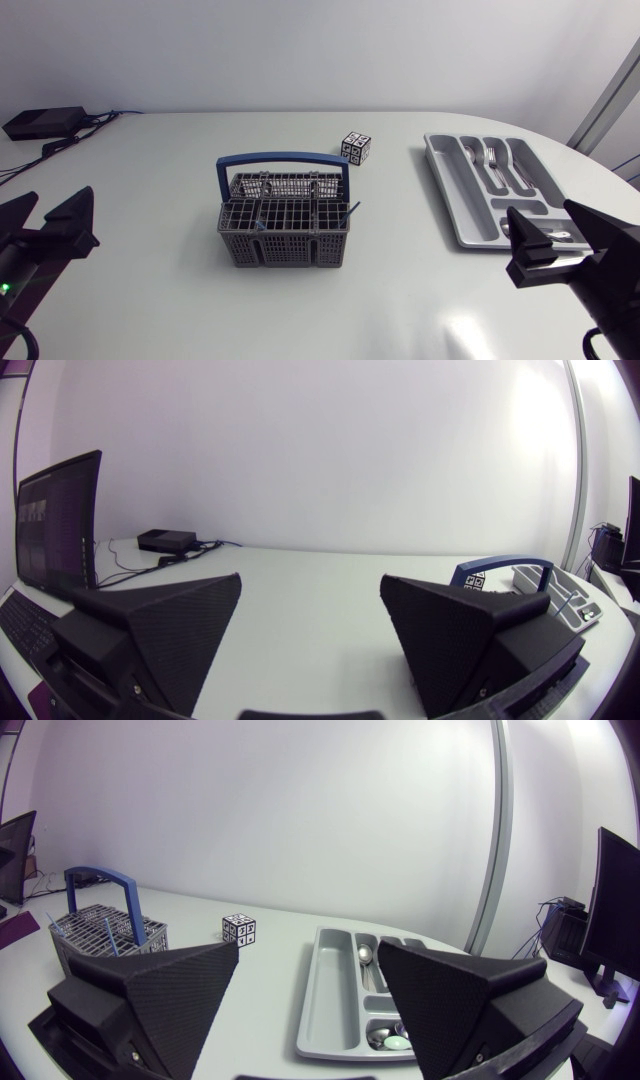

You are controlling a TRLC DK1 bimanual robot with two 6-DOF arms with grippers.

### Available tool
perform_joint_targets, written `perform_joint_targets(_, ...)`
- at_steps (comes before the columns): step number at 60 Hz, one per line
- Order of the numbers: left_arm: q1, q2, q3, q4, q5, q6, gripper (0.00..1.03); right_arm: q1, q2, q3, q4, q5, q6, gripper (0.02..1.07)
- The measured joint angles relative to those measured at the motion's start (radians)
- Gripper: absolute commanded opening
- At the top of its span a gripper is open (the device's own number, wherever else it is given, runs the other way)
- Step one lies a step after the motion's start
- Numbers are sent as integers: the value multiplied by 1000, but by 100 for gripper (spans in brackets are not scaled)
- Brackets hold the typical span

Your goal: Transfer all utensils from the basket to the drawer tray.

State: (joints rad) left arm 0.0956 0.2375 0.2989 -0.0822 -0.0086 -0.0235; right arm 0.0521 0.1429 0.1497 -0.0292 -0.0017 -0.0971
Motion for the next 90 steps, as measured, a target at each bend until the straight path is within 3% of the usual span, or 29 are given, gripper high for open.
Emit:
perform_joint_targets(18, -122, 239, 143, -146, 0, -108, 96, 106, 205, 114, -13, 24, 17, 102)
perform_joint_targets(37, -285, 382, 240, -266, -28, -129, 96, 208, 391, 288, -175, 32, 45, 102)
perform_joint_targets(50, -357, 418, 249, -295, -23, 30, 96, 253, 547, 357, -241, 28, 44, 102)
perform_joint_targets(67, -404, 467, 257, -311, 90, 134, 96, 333, 669, 426, -307, -3, -56, 102)
perform_joint_targets(80, -401, 527, 257, -294, 146, 338, 96, 358, 805, 473, -343, -101, -108, 102)
perform_joint_targets(90, -385, 579, 257, -294, 196, 419, 96, 362, 879, 486, -346, -153, -138, 102)
